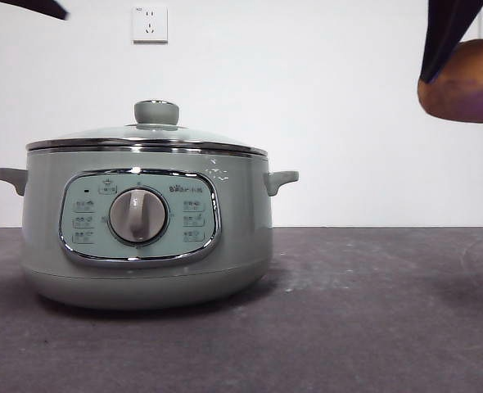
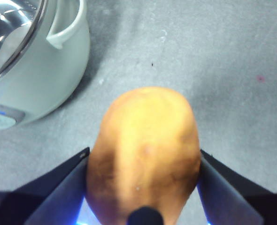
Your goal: Pick up the potato,open the lid,put the potato in the pot,close the lid
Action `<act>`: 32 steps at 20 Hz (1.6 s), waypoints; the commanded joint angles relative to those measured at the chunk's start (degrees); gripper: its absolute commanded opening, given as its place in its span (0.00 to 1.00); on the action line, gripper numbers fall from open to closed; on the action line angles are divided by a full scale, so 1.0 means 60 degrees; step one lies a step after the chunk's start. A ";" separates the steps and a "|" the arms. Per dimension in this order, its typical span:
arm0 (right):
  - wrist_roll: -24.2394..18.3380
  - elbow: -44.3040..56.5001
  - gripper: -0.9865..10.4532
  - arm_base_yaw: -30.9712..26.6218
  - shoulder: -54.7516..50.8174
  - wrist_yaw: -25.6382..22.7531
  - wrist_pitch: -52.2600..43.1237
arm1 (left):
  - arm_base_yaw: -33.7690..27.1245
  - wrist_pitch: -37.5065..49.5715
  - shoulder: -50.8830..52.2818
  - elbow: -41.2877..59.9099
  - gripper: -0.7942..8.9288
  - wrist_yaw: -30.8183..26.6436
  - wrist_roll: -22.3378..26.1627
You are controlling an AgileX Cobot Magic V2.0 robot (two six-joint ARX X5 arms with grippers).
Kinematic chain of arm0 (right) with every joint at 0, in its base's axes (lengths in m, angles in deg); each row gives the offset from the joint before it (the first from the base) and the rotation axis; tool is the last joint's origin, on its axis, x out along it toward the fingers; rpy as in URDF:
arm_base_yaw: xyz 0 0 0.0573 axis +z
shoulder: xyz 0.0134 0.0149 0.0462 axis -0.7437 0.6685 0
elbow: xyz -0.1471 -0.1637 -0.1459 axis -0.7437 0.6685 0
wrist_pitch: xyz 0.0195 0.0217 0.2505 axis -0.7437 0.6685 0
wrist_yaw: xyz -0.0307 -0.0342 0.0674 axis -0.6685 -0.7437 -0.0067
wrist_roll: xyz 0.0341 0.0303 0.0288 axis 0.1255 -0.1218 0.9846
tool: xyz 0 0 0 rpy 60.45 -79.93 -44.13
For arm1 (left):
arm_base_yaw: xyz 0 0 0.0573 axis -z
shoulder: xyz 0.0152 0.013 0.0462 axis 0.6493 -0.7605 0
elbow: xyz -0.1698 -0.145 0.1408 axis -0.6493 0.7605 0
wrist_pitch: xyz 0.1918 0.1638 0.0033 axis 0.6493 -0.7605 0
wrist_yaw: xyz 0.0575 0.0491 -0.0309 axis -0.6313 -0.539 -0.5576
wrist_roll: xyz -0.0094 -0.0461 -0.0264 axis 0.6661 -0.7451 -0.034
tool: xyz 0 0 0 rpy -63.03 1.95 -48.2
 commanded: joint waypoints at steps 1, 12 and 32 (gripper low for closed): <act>-0.0087 -0.0015 0.08 0.0004 -0.0040 -0.0051 0.0102 | 0.0557 0.0069 -0.0565 -0.0270 0.47 -0.0863 0.0484; -0.0229 -0.0015 0.08 0.0004 -0.0040 -0.0058 0.0186 | 0.1355 0.1147 -0.3271 -0.0525 0.47 -0.1949 0.0776; -0.0142 -0.0015 0.08 0.0004 -0.0040 -0.0470 -0.0098 | 0.1351 0.0375 -0.3107 -0.2299 0.07 -0.2226 0.1530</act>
